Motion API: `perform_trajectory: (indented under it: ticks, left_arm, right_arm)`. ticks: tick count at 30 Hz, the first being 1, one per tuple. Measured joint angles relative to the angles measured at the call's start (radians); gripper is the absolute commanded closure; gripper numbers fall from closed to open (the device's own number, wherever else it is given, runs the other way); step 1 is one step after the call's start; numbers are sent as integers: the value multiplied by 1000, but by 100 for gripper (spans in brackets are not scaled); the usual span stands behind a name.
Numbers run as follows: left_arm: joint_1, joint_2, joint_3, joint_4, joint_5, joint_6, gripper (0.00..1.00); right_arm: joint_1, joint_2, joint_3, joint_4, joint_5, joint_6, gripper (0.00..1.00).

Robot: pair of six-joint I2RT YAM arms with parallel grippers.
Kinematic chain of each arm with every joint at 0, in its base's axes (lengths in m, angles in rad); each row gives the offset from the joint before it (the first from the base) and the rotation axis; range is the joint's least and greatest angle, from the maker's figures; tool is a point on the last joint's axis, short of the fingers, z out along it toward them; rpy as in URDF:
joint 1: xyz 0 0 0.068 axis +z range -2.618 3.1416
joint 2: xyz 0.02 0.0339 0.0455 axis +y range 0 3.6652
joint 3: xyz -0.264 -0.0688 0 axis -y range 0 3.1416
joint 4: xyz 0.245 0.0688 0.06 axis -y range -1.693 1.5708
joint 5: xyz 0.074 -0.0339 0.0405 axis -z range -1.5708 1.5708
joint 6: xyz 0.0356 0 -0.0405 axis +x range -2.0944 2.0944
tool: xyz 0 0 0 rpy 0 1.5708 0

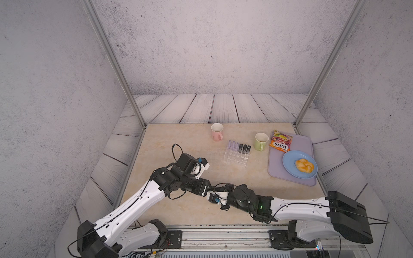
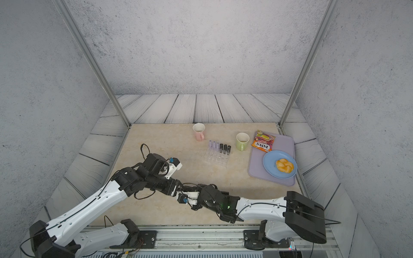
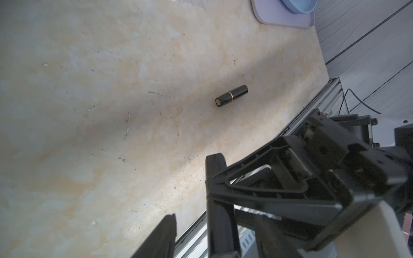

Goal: Arrange the lipsticks in the organizer
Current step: Pick up the lipstick at the center of the board.

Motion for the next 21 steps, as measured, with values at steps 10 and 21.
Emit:
perform_trajectory:
  ticks: [10, 21]
  left_arm:
    - [0, 36, 5, 4, 25, -4, 45]
    - [1, 58, 5, -5, 45, 11, 63]
  right_arm:
    - [1, 0, 8, -25, -4, 23, 100]
    - [2, 0, 13, -47, 1, 39, 99]
